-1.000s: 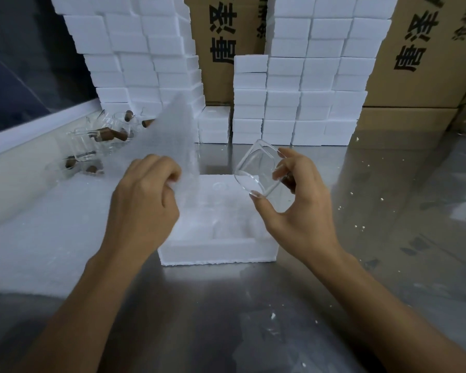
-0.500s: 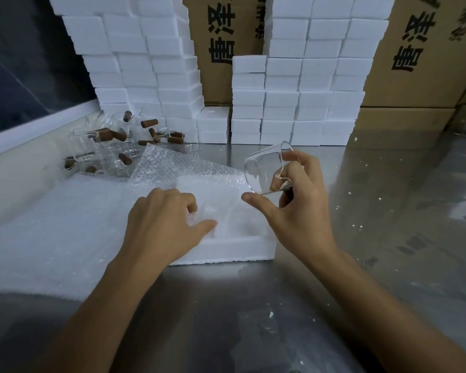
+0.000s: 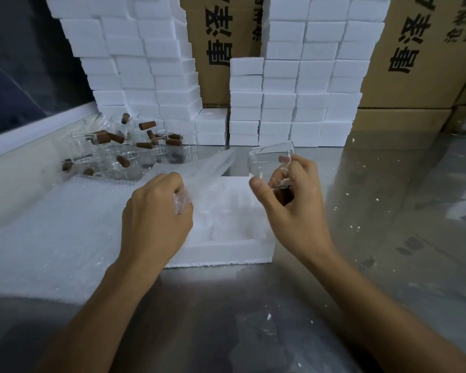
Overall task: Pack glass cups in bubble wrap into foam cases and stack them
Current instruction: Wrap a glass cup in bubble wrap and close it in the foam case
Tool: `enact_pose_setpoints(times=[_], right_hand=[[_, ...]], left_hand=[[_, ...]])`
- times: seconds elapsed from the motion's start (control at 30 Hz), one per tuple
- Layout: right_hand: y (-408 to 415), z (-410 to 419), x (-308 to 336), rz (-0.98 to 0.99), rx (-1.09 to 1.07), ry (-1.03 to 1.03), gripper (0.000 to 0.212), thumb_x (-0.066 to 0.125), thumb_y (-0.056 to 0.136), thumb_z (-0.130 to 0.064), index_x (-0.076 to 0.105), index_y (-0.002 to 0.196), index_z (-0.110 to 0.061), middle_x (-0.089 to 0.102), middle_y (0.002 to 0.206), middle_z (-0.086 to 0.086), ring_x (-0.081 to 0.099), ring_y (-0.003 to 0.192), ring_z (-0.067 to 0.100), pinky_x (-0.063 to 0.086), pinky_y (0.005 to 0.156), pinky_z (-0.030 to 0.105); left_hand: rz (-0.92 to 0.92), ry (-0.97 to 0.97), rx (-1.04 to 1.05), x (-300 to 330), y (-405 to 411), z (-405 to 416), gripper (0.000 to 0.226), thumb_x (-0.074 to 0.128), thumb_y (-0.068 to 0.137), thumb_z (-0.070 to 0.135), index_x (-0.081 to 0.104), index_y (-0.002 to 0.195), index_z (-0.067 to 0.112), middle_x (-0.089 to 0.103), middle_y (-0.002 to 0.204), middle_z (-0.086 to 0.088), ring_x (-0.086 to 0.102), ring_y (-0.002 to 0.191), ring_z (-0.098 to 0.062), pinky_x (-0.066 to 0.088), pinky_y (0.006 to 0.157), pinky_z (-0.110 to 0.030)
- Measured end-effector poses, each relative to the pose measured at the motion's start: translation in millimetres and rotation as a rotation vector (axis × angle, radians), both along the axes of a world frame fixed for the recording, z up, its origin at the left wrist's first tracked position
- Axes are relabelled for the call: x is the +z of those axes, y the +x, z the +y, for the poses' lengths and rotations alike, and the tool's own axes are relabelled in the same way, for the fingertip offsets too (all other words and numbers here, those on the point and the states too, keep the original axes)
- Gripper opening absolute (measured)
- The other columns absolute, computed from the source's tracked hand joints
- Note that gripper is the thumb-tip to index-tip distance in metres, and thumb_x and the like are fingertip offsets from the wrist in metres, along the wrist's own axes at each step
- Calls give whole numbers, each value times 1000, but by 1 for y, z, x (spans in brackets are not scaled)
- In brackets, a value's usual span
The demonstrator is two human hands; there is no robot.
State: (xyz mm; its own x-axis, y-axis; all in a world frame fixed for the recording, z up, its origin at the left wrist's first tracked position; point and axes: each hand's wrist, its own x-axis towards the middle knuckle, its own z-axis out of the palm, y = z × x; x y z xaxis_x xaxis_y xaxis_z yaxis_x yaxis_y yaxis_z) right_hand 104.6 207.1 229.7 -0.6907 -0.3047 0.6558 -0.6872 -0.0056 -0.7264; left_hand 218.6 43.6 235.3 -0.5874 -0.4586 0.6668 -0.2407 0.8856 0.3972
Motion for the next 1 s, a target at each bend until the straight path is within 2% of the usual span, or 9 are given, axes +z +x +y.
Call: enact_pose_setpoints(times=[0.07,0.17,0.27,0.43,0.53,0.6,0.73,0.83,1.0], right_hand=[[2,-1,3,-60,38,-31,29,65,85,-43,52,81,-18,49,117,3,59,84,0,44,69,8],[4,-4,5,-189,95,-76,29,65,85,-52,51,76,-29,53,122,2,67,91,27,55,78,46],[8,-5,6,-210,99,-71,28,67,85,-52,50,73,-32,55,123,1,67,93,32,53,78,54],[14,-3,11,-257,156,-71,37,64,78,-53,53,78,-18,62,115,5,67,90,34,55,72,47],[16,-1,20,-445,301,-125,50,64,79,-50,58,92,-3,71,89,2,72,82,16,51,61,22],[20,0,28,-609,497,-198,47,67,78,-51,62,97,-9,72,93,-1,72,87,14,52,67,25],[32,-7,37,-864,861,-307,35,66,78,-48,72,97,-19,71,118,9,70,105,20,56,82,26],[40,-14,35,-952,858,-294,29,65,82,-50,69,91,-23,70,121,11,67,112,16,51,95,29],[39,-14,28,-970,742,-253,40,58,76,-53,65,102,-23,75,97,-6,70,90,-2,53,60,13]], left_hand=[[53,26,-25,0,0,0,32,81,79,15,51,68,12,58,65,-3,49,54,-19,31,51,-19],[127,61,-50,1,0,5,40,70,87,34,51,61,10,46,51,5,42,47,-10,29,49,-17],[133,127,-75,-1,-2,8,45,53,98,31,50,58,9,40,46,8,40,43,-11,27,47,-8],[88,306,-64,-3,-6,4,30,58,96,23,71,79,1,66,73,-10,60,69,-19,44,59,-24],[93,508,-87,1,-7,2,26,58,94,27,76,81,12,69,79,-2,60,75,-8,41,62,-20],[85,584,-99,3,-6,1,24,58,95,30,77,83,23,67,82,13,58,77,3,37,65,-17],[18,441,-131,2,-7,8,19,61,94,25,78,88,22,65,86,15,56,77,8,36,63,-8],[47,314,-144,2,-7,18,13,64,93,20,77,92,20,65,78,16,58,68,3,39,57,-5],[150,230,-119,6,-4,26,15,60,95,11,51,95,23,60,81,8,65,65,-16,59,58,-41]])
